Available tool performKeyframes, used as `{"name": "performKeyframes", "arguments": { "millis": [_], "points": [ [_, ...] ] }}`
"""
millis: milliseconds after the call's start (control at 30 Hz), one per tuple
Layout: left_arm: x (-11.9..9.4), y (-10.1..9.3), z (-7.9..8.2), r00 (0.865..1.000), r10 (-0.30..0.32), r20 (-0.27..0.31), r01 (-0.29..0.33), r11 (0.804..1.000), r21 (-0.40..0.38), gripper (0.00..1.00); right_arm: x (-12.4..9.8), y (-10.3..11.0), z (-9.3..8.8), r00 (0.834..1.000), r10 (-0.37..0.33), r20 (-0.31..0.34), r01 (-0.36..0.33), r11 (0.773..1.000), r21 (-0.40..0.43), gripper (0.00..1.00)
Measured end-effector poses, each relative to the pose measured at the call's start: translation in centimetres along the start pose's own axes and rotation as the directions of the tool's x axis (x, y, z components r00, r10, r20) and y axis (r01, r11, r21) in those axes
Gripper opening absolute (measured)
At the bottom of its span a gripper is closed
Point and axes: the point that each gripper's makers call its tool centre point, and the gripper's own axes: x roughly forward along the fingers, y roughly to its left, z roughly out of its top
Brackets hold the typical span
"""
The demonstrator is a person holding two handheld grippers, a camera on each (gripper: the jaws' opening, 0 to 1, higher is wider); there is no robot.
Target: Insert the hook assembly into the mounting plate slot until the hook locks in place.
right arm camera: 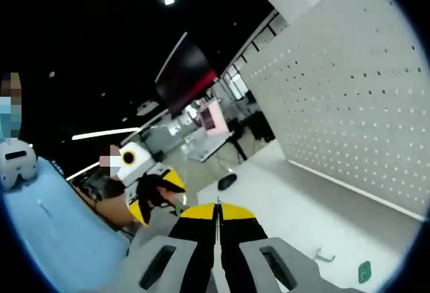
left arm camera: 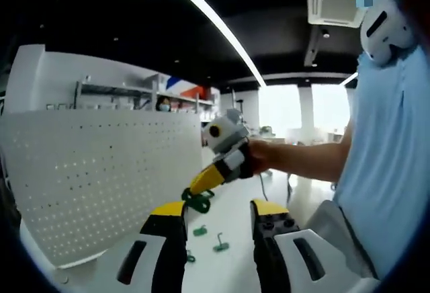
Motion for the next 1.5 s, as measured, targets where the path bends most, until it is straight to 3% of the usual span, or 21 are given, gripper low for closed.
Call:
{"name": "performKeyframes", "arguments": {
  "millis": [433, 1033, 1500],
  "points": [
    [0.7, -0.4, 1.6, 0.995, -0.054, 0.079, 0.055, 0.998, -0.017, 0.18, 0.3, 2.0, 0.8, 0.997, 0.070, 0.035, -0.068, 0.997, -0.045, 0.00],
    [0.7, -0.9, 3.4, 0.977, -0.085, 0.197, 0.100, 0.993, -0.069, 0.09, 0.5, 3.8, 1.9, 0.981, 0.156, 0.116, -0.150, 0.987, -0.058, 0.00],
    [0.5, -1.1, 4.2, 0.968, -0.098, 0.233, 0.120, 0.990, -0.080, 0.06, 0.8, 4.8, 2.4, 0.969, 0.197, 0.152, -0.177, 0.975, -0.138, 0.00]
  ]
}}
